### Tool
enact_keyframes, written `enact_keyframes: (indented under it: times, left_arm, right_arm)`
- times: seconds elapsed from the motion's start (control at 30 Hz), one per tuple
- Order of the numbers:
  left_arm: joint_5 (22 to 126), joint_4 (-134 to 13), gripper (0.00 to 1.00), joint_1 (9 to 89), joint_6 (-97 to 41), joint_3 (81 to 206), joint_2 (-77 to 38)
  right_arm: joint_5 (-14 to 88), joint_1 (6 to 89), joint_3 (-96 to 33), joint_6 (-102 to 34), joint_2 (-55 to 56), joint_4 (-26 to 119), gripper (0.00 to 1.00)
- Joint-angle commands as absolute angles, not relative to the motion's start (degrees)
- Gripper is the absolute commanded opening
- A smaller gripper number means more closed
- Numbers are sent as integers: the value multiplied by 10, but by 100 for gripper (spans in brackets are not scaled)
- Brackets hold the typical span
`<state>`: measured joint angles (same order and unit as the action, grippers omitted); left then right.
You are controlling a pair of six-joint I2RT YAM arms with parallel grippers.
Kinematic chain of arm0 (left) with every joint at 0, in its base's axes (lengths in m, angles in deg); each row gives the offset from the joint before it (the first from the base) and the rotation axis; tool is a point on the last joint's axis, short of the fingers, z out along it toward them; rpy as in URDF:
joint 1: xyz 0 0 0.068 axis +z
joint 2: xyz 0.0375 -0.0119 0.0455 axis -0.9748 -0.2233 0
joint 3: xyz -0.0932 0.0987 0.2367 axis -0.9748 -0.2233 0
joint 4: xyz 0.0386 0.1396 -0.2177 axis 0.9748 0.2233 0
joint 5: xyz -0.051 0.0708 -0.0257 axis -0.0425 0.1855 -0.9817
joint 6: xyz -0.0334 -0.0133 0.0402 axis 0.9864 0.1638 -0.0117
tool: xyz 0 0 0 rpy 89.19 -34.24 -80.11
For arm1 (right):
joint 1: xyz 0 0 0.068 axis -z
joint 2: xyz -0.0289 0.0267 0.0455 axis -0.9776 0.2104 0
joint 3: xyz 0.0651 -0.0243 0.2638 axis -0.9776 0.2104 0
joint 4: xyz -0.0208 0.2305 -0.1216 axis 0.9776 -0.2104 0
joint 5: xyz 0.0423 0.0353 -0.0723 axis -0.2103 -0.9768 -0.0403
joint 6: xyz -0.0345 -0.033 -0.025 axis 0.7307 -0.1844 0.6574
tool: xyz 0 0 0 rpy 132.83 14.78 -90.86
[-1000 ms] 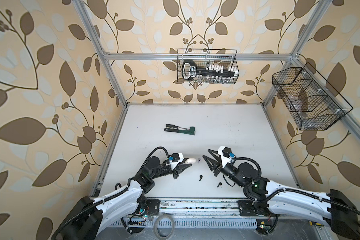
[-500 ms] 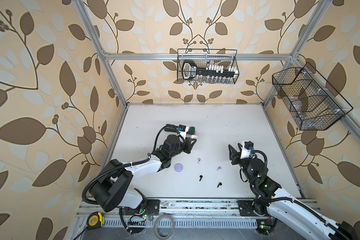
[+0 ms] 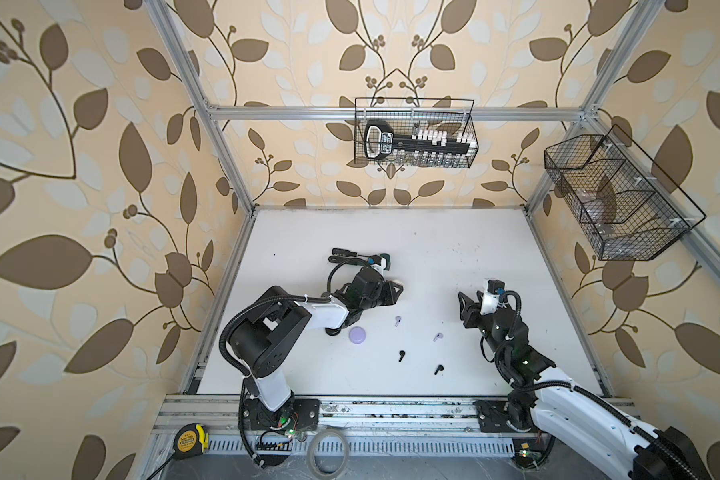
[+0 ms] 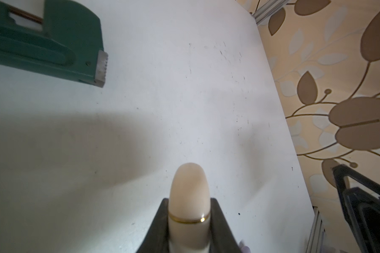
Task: Insert wireless bluetooth earbuds into charging case
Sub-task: Place the charging case at the center of the table.
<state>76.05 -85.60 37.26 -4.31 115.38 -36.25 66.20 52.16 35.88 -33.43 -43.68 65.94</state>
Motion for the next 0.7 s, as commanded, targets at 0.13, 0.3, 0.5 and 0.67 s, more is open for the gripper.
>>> enact_keyframes:
  times: [0.13, 0.3, 0.5, 0.67]
  left_arm:
    - [793, -868, 0, 308, 26, 1209, -405]
    - [824, -889, 0, 270, 59, 1206, -423]
    - [867, -896, 0, 241, 96, 1199, -439]
    - [868, -899, 0, 240, 107, 1202, -455]
  right_arm:
    - [647, 524, 353, -338, -447, 680, 60]
    - [642, 524, 356, -338, -451, 681, 61]
    - [639, 524, 357, -337, -452, 681, 61]
    - [637, 524, 359, -337, -457, 683, 62]
